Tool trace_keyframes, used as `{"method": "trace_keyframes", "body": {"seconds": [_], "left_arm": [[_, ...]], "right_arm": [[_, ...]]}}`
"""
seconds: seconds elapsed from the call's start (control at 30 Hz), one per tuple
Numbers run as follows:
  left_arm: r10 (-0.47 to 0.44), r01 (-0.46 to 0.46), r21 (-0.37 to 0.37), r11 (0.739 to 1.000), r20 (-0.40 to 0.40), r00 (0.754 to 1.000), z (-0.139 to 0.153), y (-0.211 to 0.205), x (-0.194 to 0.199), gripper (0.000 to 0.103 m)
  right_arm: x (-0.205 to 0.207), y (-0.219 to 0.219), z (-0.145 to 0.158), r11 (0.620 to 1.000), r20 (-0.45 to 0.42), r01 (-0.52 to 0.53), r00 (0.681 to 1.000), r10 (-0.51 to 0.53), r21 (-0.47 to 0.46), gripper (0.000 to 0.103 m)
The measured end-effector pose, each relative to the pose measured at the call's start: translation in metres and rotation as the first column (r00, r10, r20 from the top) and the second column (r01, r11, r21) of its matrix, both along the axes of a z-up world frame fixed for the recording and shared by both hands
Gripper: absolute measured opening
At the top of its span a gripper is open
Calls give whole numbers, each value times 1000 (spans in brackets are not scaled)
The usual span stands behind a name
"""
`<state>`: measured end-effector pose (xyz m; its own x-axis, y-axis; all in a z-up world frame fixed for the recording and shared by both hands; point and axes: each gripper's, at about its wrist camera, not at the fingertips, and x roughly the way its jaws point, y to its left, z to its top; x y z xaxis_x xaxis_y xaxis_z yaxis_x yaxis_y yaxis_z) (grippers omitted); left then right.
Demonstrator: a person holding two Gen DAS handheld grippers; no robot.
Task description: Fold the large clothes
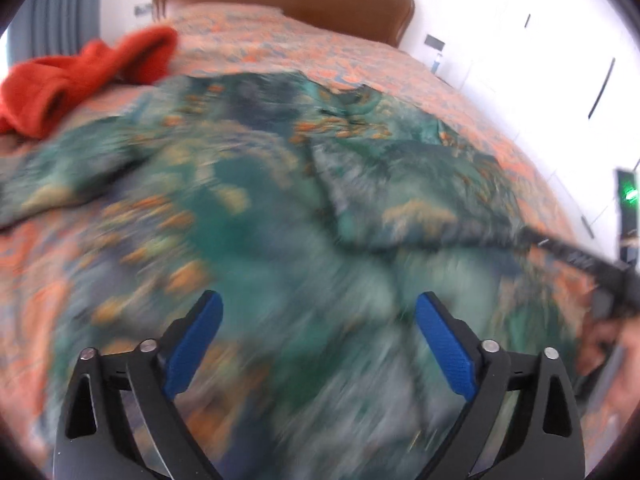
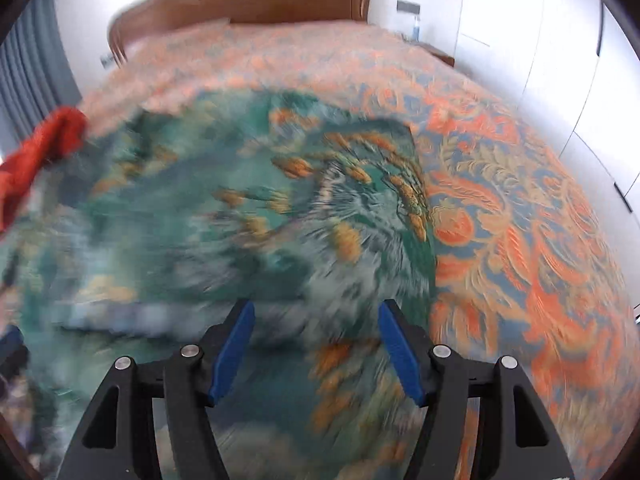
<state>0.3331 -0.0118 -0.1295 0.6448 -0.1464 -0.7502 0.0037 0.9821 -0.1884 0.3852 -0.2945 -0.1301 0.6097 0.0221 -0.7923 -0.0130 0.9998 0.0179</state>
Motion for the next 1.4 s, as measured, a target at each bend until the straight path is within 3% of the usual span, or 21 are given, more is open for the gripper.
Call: {"method": "trace_keyframes", "body": {"seconds": [0.2,0.27,0.37,0.5,0.7,1.1,1.27,1.33,1.4], "left_arm": [[44,-44,132,990,1,999,-6,36,-88,98],[65,-64,150,987,1,998,-8,46,-108,98],[91,-91,161,983,8,996,-10,56,-134,98],[90,-93,180,979,26,996,-13,57,-153,98],[89,-94,180,979,34,995,-13,61,-165,98],[153,-156,152,976,33,988,-6,106,-158,98],[218,-218,-11,976,20,976,5,158,-134,99],[260,-259,-71,963,15,965,8,183,-118,99],[326,-320,-155,935,9,945,13,223,-97,99]], "right_arm": [[-133,30,38,989,164,-127,977,138,-74,69],[-167,39,41,983,204,-153,964,171,-98,78],[-224,57,38,976,253,-167,947,198,-140,78],[-275,66,26,985,259,-153,951,170,-83,79],[-306,76,12,988,237,-154,959,157,-32,79],[-312,86,8,987,197,-162,967,160,-4,79],[-318,91,8,983,190,-185,965,182,1,79],[-320,93,8,981,186,-194,964,191,-2,79],[-322,93,9,980,181,-200,964,197,0,79]]}}
